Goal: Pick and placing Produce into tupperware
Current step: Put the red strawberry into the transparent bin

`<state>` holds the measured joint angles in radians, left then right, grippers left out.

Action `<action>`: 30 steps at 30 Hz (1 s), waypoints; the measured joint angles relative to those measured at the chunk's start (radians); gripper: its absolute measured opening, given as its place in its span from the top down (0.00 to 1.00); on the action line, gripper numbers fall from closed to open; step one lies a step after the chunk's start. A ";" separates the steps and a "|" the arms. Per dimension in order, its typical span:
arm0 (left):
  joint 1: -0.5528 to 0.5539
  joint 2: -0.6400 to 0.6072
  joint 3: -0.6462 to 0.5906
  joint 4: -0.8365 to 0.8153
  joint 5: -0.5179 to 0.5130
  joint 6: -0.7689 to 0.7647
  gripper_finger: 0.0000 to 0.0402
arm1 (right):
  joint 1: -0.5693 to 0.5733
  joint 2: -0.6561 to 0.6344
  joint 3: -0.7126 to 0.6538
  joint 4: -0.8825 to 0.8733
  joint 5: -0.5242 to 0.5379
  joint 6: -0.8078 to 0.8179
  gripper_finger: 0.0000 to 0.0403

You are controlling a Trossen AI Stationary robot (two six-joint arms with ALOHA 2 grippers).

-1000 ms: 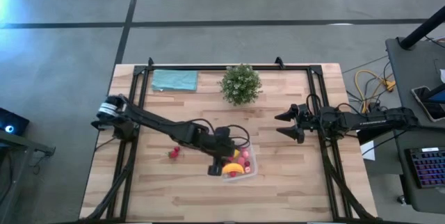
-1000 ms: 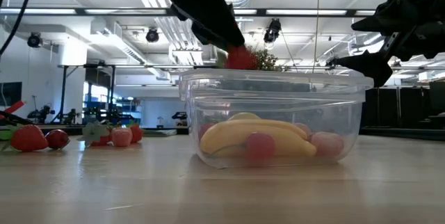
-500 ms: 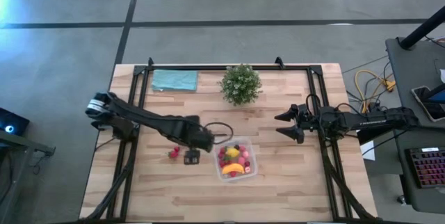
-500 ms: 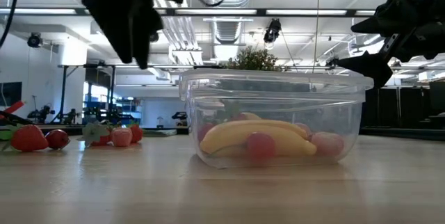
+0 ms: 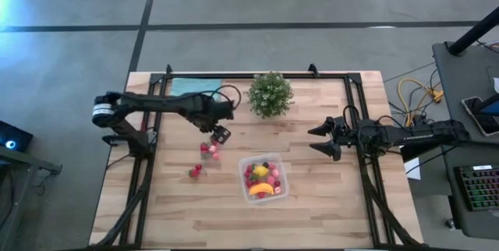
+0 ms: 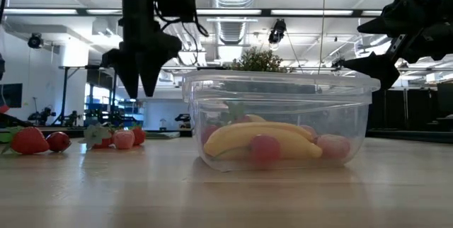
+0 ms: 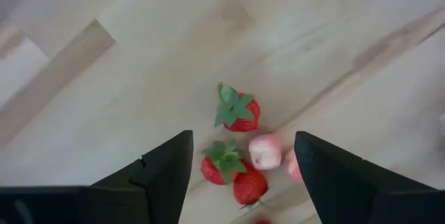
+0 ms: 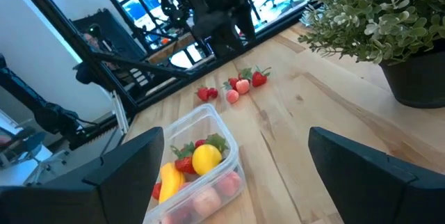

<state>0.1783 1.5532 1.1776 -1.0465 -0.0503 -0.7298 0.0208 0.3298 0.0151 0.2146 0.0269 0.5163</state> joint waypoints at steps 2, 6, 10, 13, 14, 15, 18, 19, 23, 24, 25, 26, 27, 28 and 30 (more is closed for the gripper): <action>0.010 0.000 -0.025 0.017 0.007 -0.022 0.41 | 0.000 0.000 0.000 0.000 0.000 0.000 0.14; 0.007 0.000 -0.075 0.081 0.011 -0.051 0.41 | 0.000 0.000 0.000 0.000 0.000 0.000 0.14; 0.003 0.000 -0.129 0.183 0.026 -0.119 0.41 | 0.000 0.000 0.000 0.000 0.000 0.000 0.13; 0.004 0.000 -0.161 0.248 0.047 -0.149 0.41 | 0.000 0.000 0.000 0.000 0.000 0.000 0.13; 0.004 0.000 -0.171 0.266 0.049 -0.155 0.41 | 0.000 0.000 0.000 0.000 0.000 0.000 0.14; 0.003 0.000 -0.176 0.275 0.052 -0.156 0.41 | 0.000 0.000 0.000 0.000 0.000 0.000 0.14; 0.003 0.000 -0.190 0.277 0.052 -0.156 0.41 | 0.000 0.000 0.000 0.000 0.000 0.000 0.15; 0.003 0.000 -0.196 0.277 0.052 -0.157 0.41 | 0.000 0.000 0.000 0.000 0.000 0.000 0.15; 0.003 0.000 -0.225 0.277 0.054 -0.181 0.41 | 0.000 0.000 0.000 0.000 0.000 0.000 0.14; 0.003 0.000 -0.233 0.278 0.058 -0.184 0.41 | 0.000 0.000 0.000 0.000 0.000 0.000 0.14; 0.003 0.000 -0.238 0.278 0.060 -0.189 0.41 | 0.000 0.000 0.000 0.000 0.000 0.000 0.14; 0.003 0.000 -0.240 0.278 0.060 -0.194 0.41 | 0.000 0.000 0.000 0.000 0.000 0.000 0.14; 0.003 0.000 -0.240 0.281 0.060 -0.200 0.41 | 0.000 0.000 0.000 0.000 0.000 0.000 0.13; 0.003 0.000 -0.240 0.285 0.060 -0.202 0.41 | 0.000 0.000 0.000 0.000 0.000 0.000 0.13; 0.003 0.000 -0.241 0.303 0.059 -0.200 0.41 | 0.000 0.000 0.000 0.000 0.000 0.000 0.13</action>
<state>0.1814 1.5532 0.9368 -0.7435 0.0088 -0.9295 0.0211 0.3298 0.0151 0.2146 0.0269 0.5163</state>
